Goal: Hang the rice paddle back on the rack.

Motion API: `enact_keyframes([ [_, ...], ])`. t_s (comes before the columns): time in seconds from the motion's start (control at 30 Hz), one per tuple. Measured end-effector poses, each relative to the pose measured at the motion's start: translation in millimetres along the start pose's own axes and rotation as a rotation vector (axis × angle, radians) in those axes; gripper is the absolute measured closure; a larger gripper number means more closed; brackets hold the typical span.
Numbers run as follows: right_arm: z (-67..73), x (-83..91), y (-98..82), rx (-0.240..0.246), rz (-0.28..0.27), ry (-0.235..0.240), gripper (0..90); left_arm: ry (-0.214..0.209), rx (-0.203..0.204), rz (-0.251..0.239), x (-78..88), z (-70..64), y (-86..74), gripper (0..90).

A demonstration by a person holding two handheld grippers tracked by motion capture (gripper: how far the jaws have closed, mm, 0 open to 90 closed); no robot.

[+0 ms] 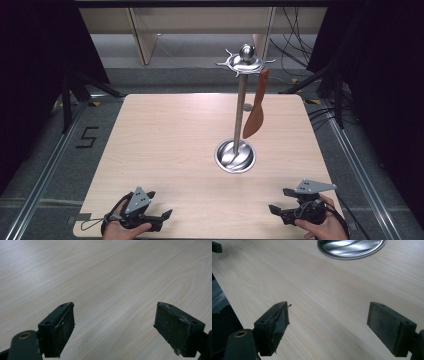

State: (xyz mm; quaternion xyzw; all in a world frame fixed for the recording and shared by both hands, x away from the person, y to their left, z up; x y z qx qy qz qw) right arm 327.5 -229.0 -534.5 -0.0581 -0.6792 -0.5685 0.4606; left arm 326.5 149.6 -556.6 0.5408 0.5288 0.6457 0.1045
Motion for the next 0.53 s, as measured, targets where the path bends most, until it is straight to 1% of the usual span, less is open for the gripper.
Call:
enact_keyframes([
  [0.03,0.3,-0.3,-0.2,-0.006,-0.003,-0.007,18.4,0.000,0.001,-0.001,0.0,-0.1,0.1,15.6],
  [0.07,0.8,0.7,-1.7,-0.018,0.013,-0.011,18.4,0.000,-0.002,0.002,0.2,0.0,-0.1,15.6],
  [0.1,-0.2,0.8,-1.7,-0.008,0.008,-0.019,18.4,-0.001,-0.003,0.003,0.2,0.1,-0.2,15.6],
  [0.13,-4.4,0.2,-0.2,0.038,-0.014,-0.032,18.5,0.001,0.001,-0.003,-0.2,-0.1,0.2,15.6],
  [0.17,-3.4,0.8,-0.9,0.036,-0.006,-0.023,18.7,0.001,0.000,-0.001,-0.1,0.0,0.2,15.6],
  [0.23,-3.3,0.8,-0.8,0.039,-0.011,-0.025,18.9,0.000,-0.003,0.004,0.4,0.0,-0.1,15.6],
  [0.27,-3.3,0.8,-0.9,0.040,-0.011,-0.024,19.0,0.000,-0.003,0.005,0.4,0.1,-0.2,15.7],
  [0.33,-4.5,0.3,-0.4,0.038,-0.020,-0.037,19.1,0.001,0.018,-0.026,-1.8,-1.2,1.8,15.7],
  [0.37,-1.5,0.3,-1.6,0.006,-0.006,-0.025,19.2,0.000,0.014,-0.019,-1.5,-1.0,1.4,15.6],
  [0.4,-1.0,-0.1,-1.8,0.009,-0.005,-0.012,19.2,-0.003,0.007,0.010,0.2,-0.9,-1.0,15.6],
  [0.43,-3.2,-0.9,-2.2,0.023,-0.005,-0.017,19.2,-0.004,0.029,-0.002,-1.0,-2.2,-0.8,15.7],
  [0.47,0.1,-0.3,-3.3,-0.004,0.010,0.000,19.3,-0.004,0.036,-0.013,-1.7,-2.6,0.0,15.7],
  [0.5,-1.0,-1.1,-3.5,0.003,0.010,-0.007,19.4,-0.003,0.044,-0.025,-2.5,-3.0,0.9,15.7],
  [0.53,-1.5,-1.8,-3.1,0.007,0.004,-0.007,19.5,-0.004,0.024,-0.001,-0.7,-1.8,-0.6,15.7],
])
Point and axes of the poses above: each handheld gripper's, and its own axes: x roughly backward along the jaws, y roughly out of its top, z roughly to its left, the point moved 9 cm from there along -x, roughly forward along the jaws, and after that the axes turned 13 degrees about -y, right-handed, at the moved point
